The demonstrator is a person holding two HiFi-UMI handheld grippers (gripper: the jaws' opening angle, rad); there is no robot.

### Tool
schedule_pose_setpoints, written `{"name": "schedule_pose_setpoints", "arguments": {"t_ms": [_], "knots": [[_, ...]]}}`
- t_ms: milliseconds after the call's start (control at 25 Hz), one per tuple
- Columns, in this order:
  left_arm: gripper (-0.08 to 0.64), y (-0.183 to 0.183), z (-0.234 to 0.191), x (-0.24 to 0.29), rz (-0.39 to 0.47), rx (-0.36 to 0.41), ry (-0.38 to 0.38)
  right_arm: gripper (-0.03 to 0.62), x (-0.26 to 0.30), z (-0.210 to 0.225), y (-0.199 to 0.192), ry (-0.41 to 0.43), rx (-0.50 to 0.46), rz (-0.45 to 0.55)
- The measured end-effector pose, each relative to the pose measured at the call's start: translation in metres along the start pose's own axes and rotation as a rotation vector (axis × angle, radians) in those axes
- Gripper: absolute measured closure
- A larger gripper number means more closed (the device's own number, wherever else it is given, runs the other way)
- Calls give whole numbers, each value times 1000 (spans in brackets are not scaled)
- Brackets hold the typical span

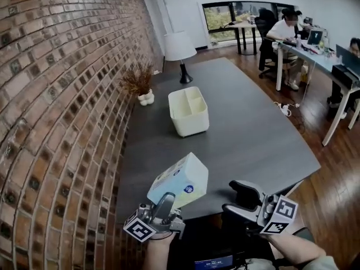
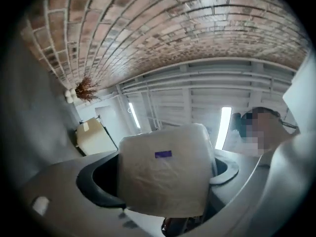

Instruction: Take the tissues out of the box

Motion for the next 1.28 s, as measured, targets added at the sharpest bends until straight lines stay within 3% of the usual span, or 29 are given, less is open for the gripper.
{"name": "schedule_pose_setpoints", "arguments": {"t_ms": [80,280,560,760,1280], "knots": [[60,-1,14,-8,55,-23,-56,279,2,-6,-5,10,-4,-6],[60,-13,33,-21,70,-5,-123,279,5,-20,-14,39,-30,-44],[60,-24,34,-39,160,-164,-199,279,2,-21,-17,67,16,-55],[60,-24,36,-36,238,-317,-237,279,4,-28,-19,94,42,-61],[60,-30,46,-32,217,-342,-281,281,4,-42,-21,140,0,-99]]}}
Point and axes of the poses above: the fingertips, and each gripper's own axes: x forward along the fingers, z to its right, y out of its top, the point moved 1 cm from there along -x, backward along the fingers, and after that the axes turned 5 degrees about -y, right-handed, at the moved point
